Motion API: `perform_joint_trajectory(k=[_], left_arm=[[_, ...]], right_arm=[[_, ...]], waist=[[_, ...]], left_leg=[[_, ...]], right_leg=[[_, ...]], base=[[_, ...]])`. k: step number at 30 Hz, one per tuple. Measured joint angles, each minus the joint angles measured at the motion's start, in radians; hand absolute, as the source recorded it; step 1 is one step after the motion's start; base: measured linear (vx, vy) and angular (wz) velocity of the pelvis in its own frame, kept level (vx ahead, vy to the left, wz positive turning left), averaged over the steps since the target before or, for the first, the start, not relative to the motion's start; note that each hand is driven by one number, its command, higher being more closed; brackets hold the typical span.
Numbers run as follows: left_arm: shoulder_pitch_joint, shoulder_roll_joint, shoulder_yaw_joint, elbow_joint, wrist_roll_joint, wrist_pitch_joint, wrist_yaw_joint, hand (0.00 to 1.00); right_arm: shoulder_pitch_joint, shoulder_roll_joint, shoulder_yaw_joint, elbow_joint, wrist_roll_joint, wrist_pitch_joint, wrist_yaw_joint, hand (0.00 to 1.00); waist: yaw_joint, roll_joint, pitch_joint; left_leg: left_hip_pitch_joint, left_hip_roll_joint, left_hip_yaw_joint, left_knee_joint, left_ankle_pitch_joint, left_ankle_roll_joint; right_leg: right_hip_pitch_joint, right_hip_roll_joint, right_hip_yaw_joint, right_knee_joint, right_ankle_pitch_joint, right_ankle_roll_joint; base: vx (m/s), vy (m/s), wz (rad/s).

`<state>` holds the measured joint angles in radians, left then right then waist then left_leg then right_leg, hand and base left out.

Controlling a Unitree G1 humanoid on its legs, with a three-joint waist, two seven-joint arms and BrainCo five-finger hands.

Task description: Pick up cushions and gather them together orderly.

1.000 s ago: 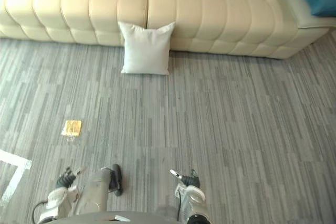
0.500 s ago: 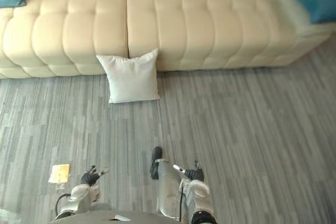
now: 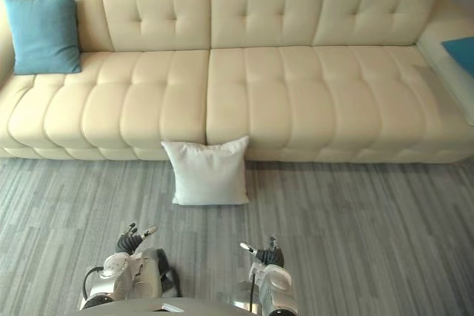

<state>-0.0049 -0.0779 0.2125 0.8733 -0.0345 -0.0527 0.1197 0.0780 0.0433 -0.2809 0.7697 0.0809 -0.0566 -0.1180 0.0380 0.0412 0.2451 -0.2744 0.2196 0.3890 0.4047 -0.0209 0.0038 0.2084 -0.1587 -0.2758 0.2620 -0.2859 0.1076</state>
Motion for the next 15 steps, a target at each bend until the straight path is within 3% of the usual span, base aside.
perform_joint_trajectory(k=[1,2,5,7,8,10,11,12,15], left_arm=[[-0.007,0.017,0.000,0.001,0.000,-0.001,0.000,0.00],[-0.010,0.034,0.000,0.001,0.000,-0.003,0.005,0.00],[-0.007,0.080,0.000,0.051,-0.001,0.000,0.005,0.00],[0.003,0.093,-0.001,0.081,-0.001,0.003,0.005,0.00],[0.021,0.098,-0.002,0.101,0.000,0.005,0.004,0.00],[0.031,0.108,-0.027,0.114,-0.001,0.010,0.004,0.00],[0.031,0.114,-0.042,0.120,-0.001,0.011,0.004,0.00],[0.031,0.129,-0.061,0.128,-0.001,0.012,0.004,0.00],[0.045,0.137,-0.061,0.130,-0.002,0.012,0.006,0.00]], right_arm=[[-0.004,0.006,0.001,0.013,-0.001,0.004,-0.001,0.00],[-0.011,0.017,0.013,0.027,-0.005,0.008,0.004,0.00],[-0.032,0.018,0.015,0.071,-0.009,0.009,0.003,0.00],[-0.038,0.018,0.002,0.096,-0.009,0.010,0.004,0.00],[-0.041,0.017,0.003,0.118,-0.010,0.008,0.004,0.00],[-0.044,0.004,0.001,0.118,-0.010,0.012,0.005,0.00],[-0.044,0.003,0.001,0.116,-0.009,0.011,0.005,0.00],[-0.043,-0.004,0.001,0.118,-0.010,0.011,0.005,0.00],[-0.043,-0.007,0.003,0.124,-0.010,0.012,0.005,0.00]], waist=[[0.001,-0.037,-0.005],[-0.011,-0.064,-0.025],[0.002,-0.098,-0.037],[0.000,-0.090,-0.046],[-0.005,-0.084,-0.053],[-0.014,-0.073,-0.060],[-0.019,-0.077,-0.059],[-0.030,-0.088,-0.056],[-0.035,-0.096,-0.058]], left_leg=[[0.018,-0.032,0.011,-0.010,0.005,0.005],[0.024,-0.065,0.006,-0.041,0.008,0.007],[0.043,-0.099,-0.006,-0.048,0.005,0.010],[0.078,-0.108,-0.008,-0.045,-0.035,-0.005],[0.107,-0.117,-0.012,-0.063,-0.085,-0.008],[0.153,-0.136,0.000,-0.124,-0.102,0.003],[0.167,-0.145,0.001,-0.140,-0.106,0.003],[0.207,-0.163,0.006,-0.162,-0.108,0.013],[0.285,-0.173,0.014,-0.192,-0.119,0.020]], right_leg=[[0.009,-0.032,0.008,-0.001,-0.007,0.010],[-0.005,-0.046,0.040,-0.017,0.008,-0.005],[-0.027,-0.028,0.077,-0.114,0.112,-0.013],[-0.007,-0.033,0.106,-0.108,0.147,0.005],[-0.018,-0.037,0.133,-0.067,0.154,0.014],[-0.127,-0.065,0.170,0.155,0.154,0.017],[-0.170,-0.078,0.177,0.240,0.165,0.015],[-0.248,-0.103,0.199,0.420,0.205,-0.001],[-0.313,-0.124,0.171,0.583,0.129,-0.018]], base=[[0.44,0.254,0.29],[0.39,0.223,0.33],[0.32,0.184,0.17],[0.20,0.090,-0.27],[0.18,0.134,-0.49],[0.15,0.140,-0.36],[0.12,0.113,-0.01],[0.16,0.093,0.13],[0.16,0.038,0.01]])
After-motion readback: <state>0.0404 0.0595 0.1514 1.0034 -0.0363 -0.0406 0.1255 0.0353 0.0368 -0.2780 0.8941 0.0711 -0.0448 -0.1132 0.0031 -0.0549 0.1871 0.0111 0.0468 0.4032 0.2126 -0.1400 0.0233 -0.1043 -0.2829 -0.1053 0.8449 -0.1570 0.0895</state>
